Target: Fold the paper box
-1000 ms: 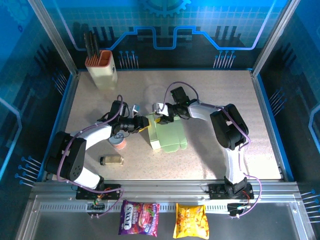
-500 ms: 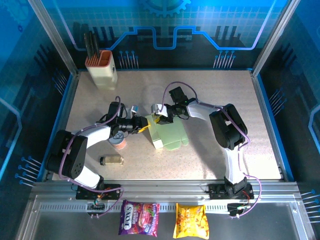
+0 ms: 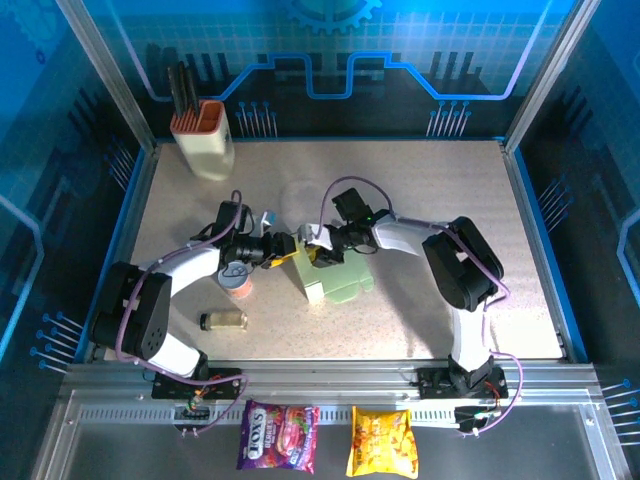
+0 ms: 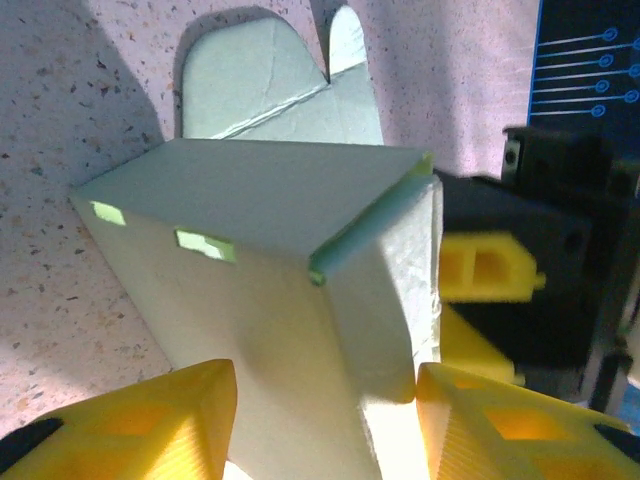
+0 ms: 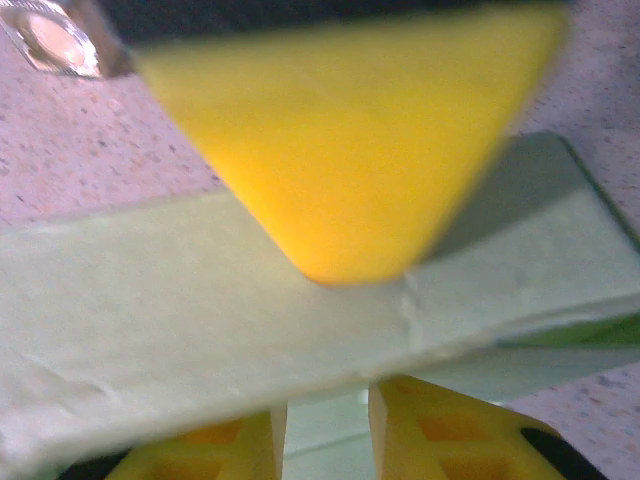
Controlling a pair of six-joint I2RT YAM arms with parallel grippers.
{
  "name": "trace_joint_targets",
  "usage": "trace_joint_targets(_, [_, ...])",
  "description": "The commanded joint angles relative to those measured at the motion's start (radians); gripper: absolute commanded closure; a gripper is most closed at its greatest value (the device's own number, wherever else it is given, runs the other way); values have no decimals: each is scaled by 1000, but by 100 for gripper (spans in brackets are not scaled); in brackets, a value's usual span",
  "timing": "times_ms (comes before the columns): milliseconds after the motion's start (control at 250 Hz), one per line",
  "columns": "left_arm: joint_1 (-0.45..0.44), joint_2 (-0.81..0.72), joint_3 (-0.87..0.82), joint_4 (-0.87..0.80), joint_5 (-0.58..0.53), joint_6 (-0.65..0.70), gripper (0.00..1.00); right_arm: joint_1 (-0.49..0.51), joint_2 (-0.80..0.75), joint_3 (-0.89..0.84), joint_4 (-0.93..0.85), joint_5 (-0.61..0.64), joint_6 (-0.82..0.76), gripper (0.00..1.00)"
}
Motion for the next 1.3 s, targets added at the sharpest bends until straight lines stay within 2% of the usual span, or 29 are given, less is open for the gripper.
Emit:
trace_joint_targets(0, [9,17,38,-66,37,57,50,34,-79,-71,54,20,106,71])
trace_joint_targets(288, [3,41,69,-95,93,94,51,119,-195,-207,153,75,271,71])
trace_joint_targets(468, [-37,78,118,-146,99,134,53,123,-266,-268,178,80,367,69])
trace_joint_targets(591, [-72,97,165,-227,68,196,55,90,-359,-321,153,66,413,66])
trace_joint_targets(803, [-93,121,192,-250,61,217,57,-54,-477,-390,173,14,541,61])
trace_joint_targets(907, [-105,131,202,-261,51,224,58,-96,-485,-384,168,84,570,58])
trace_joint_targets(975, [-109,135,201,-260,47,221,57,-111,-468,-367,151,102,564,52])
trace_joint_targets(1111, [-112,132,200,-257,41,215,57,-110,-396,-316,121,151,569,47])
trace_joint_targets(1243, [-115,130,199,-254,36,207,58,-110,-348,-296,140,229,609,48])
trace_joint_targets(1295, [-116,129,199,-252,35,206,58,-110,-338,-293,141,246,618,52])
